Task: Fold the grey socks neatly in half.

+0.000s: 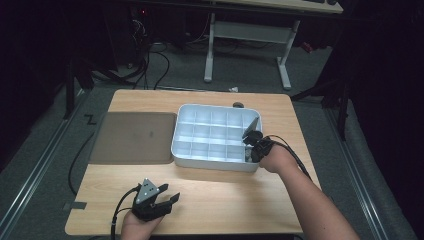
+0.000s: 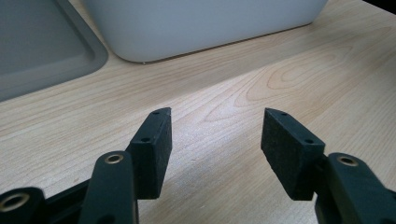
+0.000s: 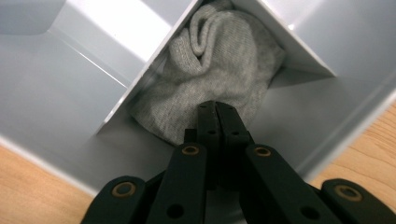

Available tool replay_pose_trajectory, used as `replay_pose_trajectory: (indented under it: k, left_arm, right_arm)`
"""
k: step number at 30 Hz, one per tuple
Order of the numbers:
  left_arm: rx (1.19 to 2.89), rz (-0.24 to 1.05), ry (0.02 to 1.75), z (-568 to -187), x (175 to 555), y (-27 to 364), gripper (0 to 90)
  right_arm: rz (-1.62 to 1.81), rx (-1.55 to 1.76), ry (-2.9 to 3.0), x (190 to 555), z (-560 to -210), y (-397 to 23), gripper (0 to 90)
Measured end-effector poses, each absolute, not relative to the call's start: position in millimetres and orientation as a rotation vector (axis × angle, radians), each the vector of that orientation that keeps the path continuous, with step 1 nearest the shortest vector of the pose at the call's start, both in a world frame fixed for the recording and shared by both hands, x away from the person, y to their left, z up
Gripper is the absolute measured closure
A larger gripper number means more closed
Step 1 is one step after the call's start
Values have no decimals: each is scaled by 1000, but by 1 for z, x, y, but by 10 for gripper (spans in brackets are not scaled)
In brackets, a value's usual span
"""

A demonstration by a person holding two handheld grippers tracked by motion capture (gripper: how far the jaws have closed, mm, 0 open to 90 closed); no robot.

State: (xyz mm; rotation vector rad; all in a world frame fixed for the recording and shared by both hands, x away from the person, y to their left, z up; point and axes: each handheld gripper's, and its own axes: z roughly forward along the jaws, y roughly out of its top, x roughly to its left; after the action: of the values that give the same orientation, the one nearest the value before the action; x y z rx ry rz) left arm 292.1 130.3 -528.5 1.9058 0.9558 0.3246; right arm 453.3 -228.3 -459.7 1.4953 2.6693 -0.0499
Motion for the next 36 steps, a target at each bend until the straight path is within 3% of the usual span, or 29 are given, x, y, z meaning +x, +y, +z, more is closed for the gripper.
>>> replay_pose_trajectory:
  k: [11, 19, 36]
  left_arm:
    - [1910, 327, 948, -528, 291, 128, 441]
    - [1916, 329, 951, -528, 291, 129, 441]
    - [1911, 338, 955, -528, 291, 129, 440]
  right_arm:
    - [110, 1466, 2632, 448, -432, -228, 781]
    - [209, 1469, 2558, 447, -418, -229, 642]
    - [418, 1476, 2481, 426, -410, -246, 587]
